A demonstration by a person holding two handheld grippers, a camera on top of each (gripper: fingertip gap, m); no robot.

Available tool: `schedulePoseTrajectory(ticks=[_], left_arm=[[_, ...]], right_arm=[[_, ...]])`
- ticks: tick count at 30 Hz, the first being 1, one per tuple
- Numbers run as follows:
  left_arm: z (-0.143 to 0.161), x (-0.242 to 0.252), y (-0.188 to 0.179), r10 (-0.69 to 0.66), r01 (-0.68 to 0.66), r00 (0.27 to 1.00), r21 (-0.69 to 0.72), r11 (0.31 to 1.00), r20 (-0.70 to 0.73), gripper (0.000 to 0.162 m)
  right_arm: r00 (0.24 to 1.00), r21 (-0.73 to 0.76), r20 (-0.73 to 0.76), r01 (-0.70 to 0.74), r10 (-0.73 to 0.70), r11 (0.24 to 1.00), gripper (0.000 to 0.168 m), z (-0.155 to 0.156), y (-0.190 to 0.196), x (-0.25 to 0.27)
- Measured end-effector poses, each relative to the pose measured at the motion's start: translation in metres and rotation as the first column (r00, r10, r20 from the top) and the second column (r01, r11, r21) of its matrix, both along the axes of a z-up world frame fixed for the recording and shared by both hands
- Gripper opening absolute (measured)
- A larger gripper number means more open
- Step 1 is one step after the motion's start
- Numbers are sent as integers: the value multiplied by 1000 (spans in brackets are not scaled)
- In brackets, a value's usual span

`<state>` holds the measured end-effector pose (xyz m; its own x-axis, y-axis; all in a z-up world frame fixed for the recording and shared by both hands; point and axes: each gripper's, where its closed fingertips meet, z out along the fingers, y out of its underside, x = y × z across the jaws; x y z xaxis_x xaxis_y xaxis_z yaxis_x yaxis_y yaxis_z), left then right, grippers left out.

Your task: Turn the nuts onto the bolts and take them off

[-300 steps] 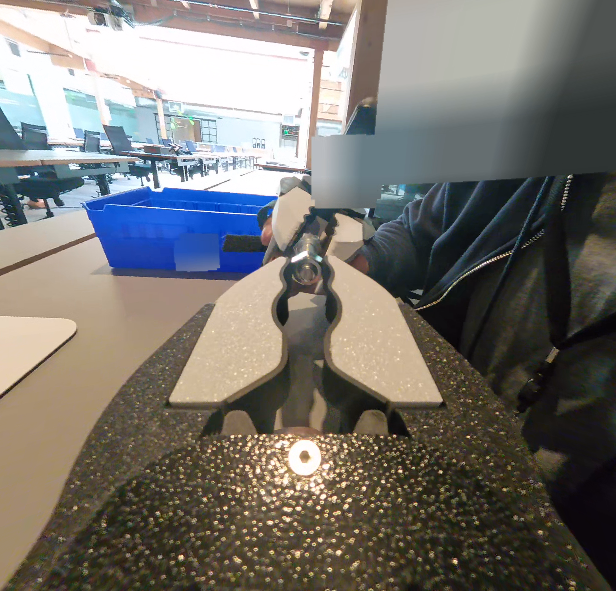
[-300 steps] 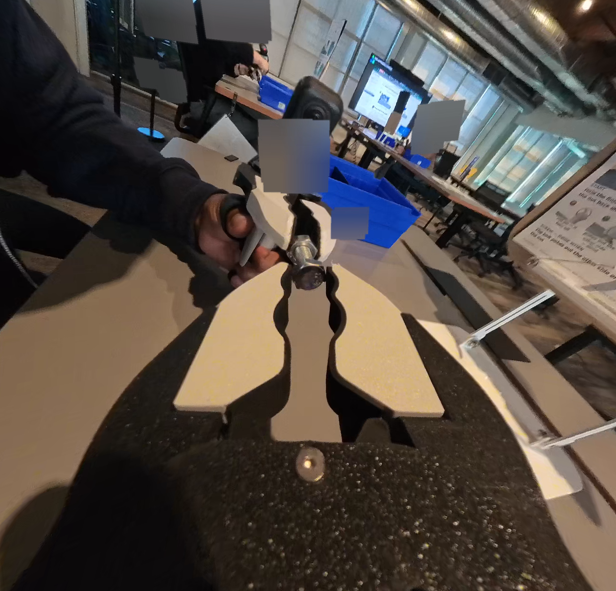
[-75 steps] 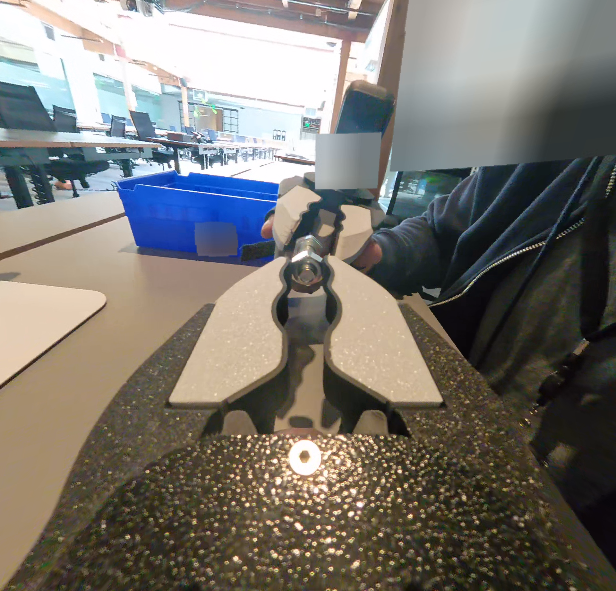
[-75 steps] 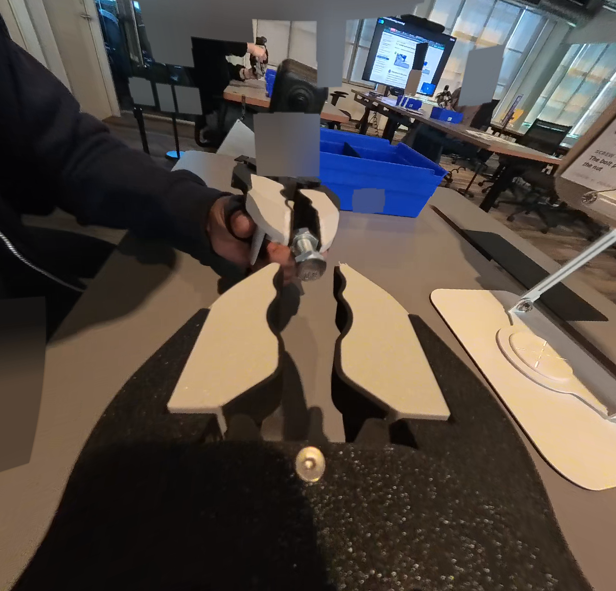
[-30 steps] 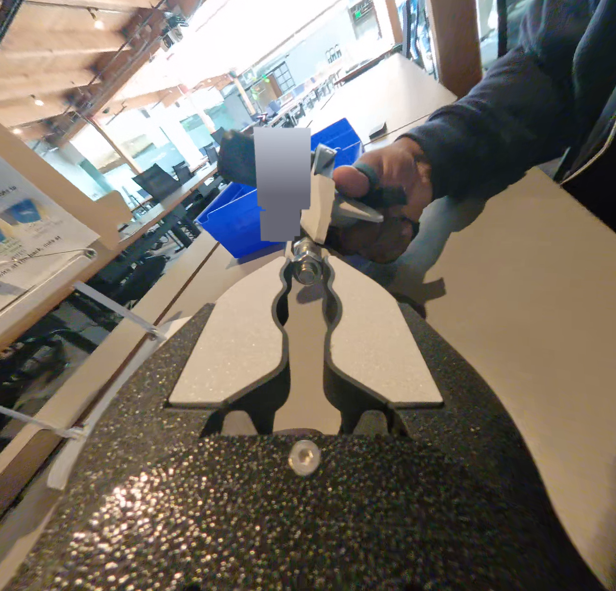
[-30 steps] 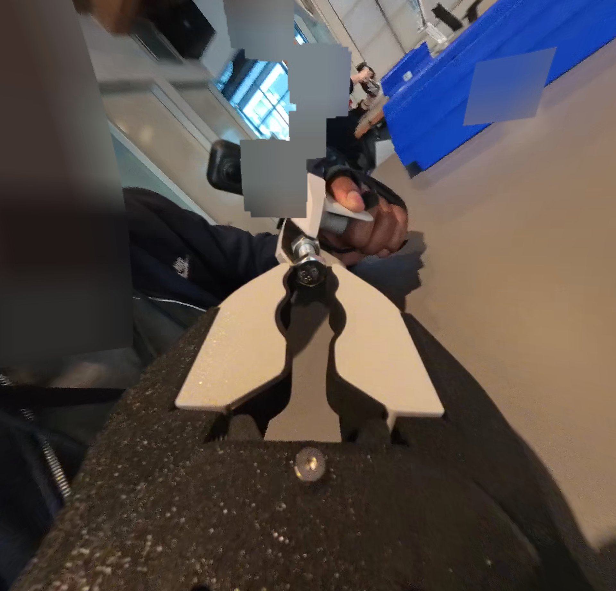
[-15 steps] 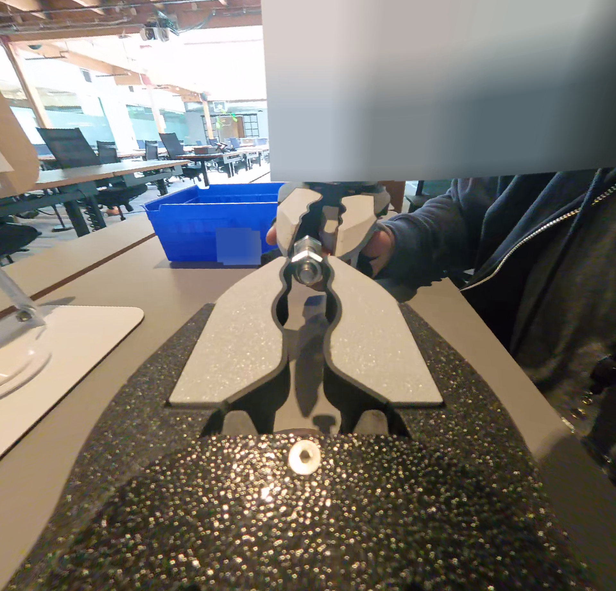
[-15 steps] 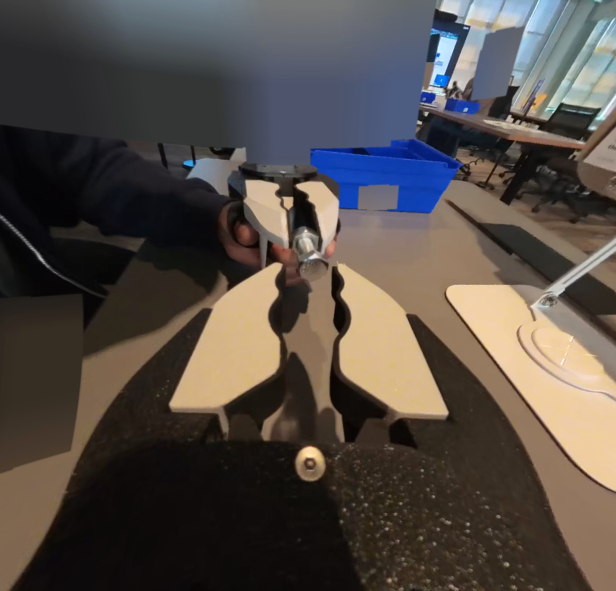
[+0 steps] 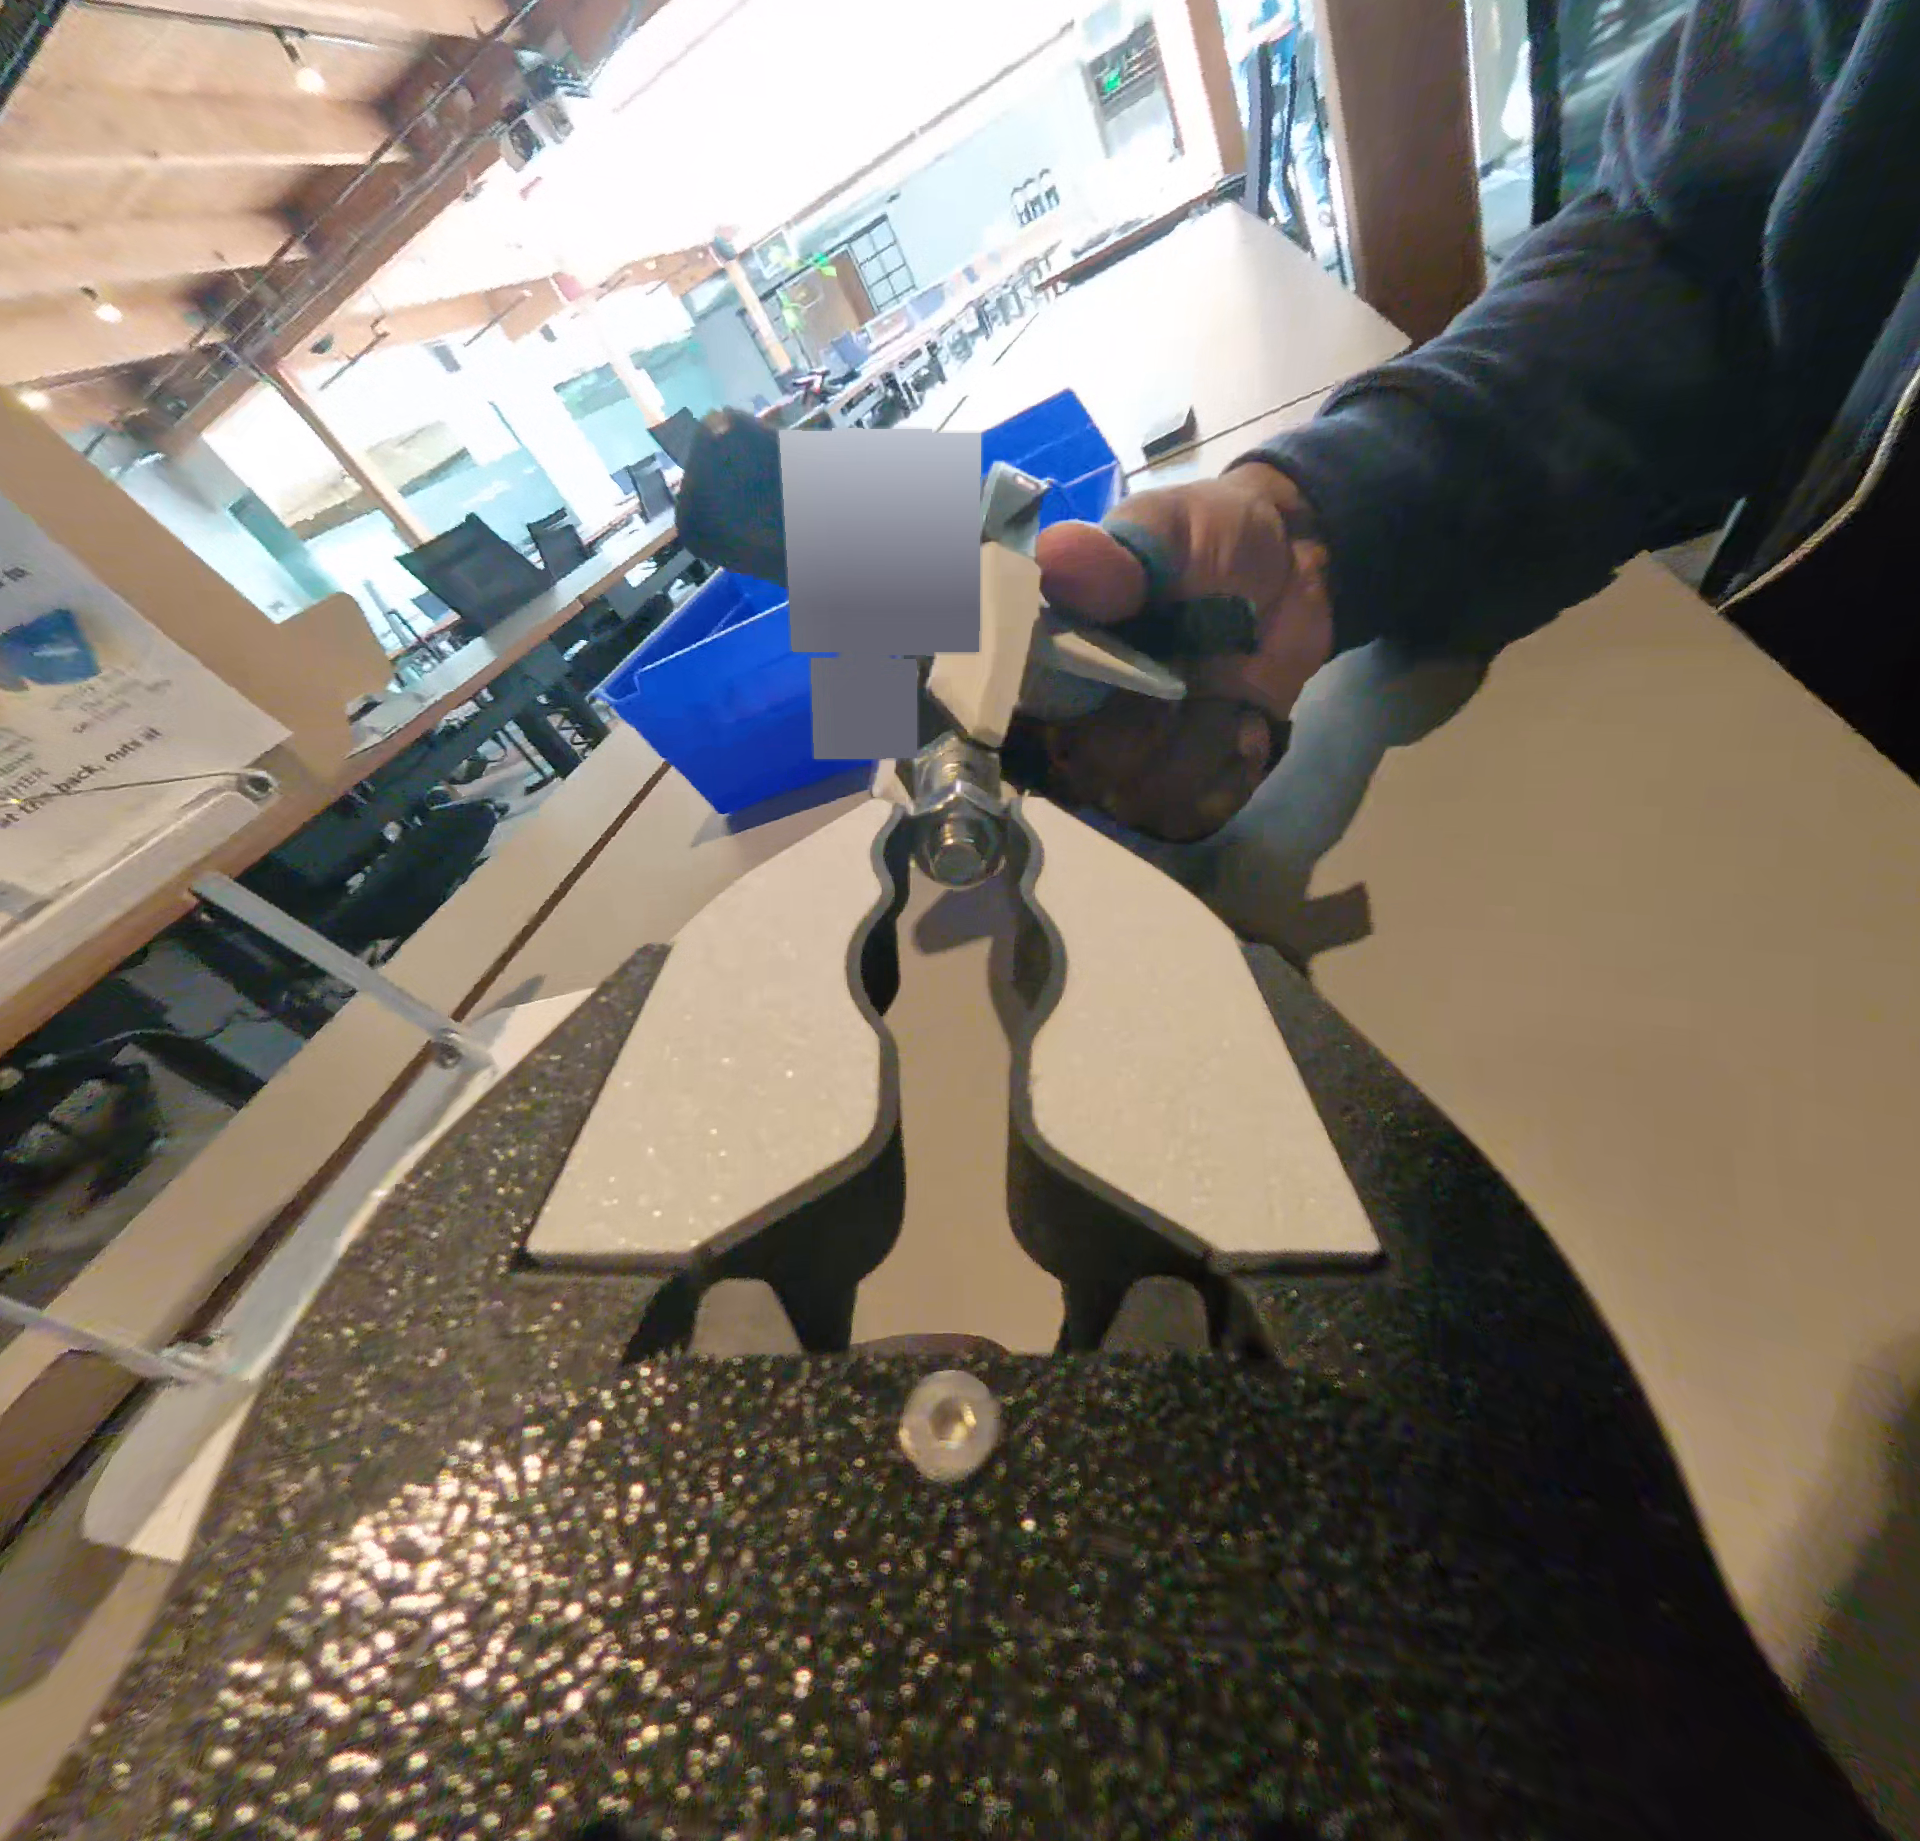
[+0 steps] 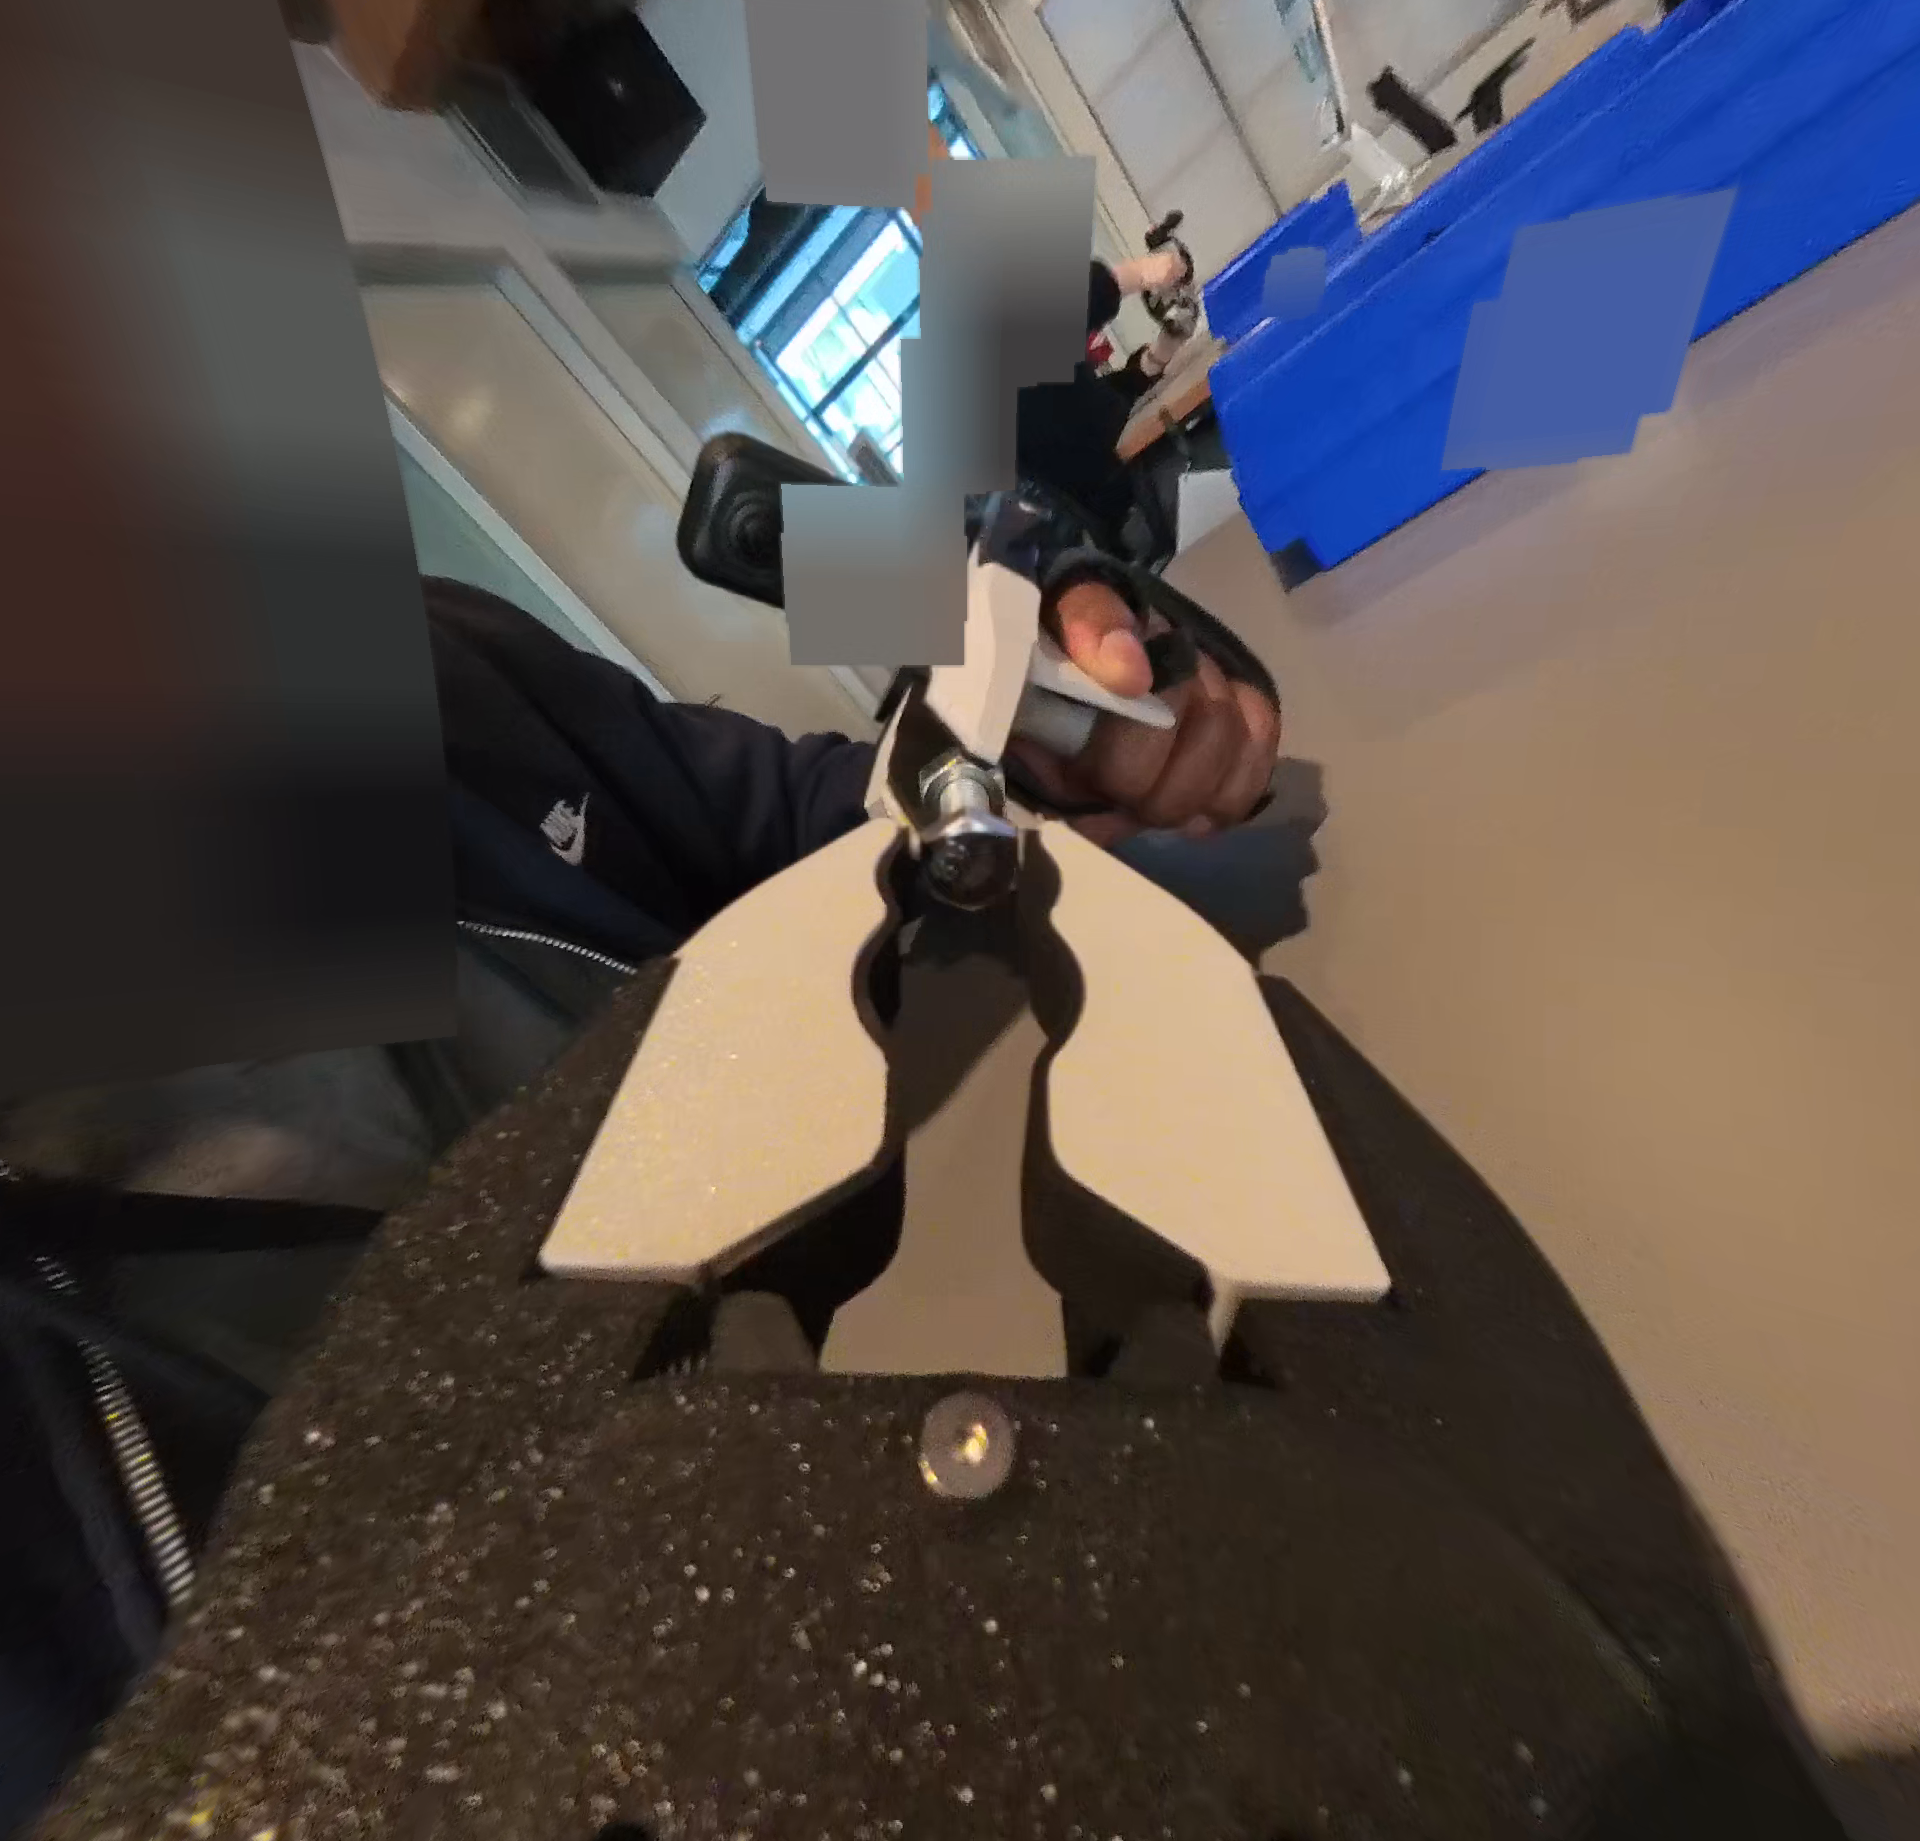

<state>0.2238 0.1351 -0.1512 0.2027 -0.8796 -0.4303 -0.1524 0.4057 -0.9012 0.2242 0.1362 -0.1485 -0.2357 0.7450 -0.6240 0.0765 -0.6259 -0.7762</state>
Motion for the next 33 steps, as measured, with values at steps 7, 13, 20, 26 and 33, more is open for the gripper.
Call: schedulePoseTrajectory(ticks=[7, 13, 20, 26, 33], left_arm=[[10, -7, 6, -70, 112, 985, -274, 955, 157, 17], [11, -6, 1, -124, 186, 973, -344, 921, 195, 17], [2, -1, -2, -116, 141, 987, -266, 953, 109, 17], [-2, 2, -4, -48, 48, 999, -39, 998, 4, 17], [7, -5, 7, -36, 60, 993, -210, 976, 115, 17]], right_arm=[[962, 520, 17, 224, -273, 824, 39, 8, 13, 2], [944, 742, 26, 201, -328, 639, 31, 6, 0, -6], [964, 575, 112, 136, -241, 807, 17, -5, -3, -7], [999, -48, 5, -40, 40, 998, 17, -2, -6, -3], [986, 265, 15, 156, -166, 952, 42, 3, 11, -1]])
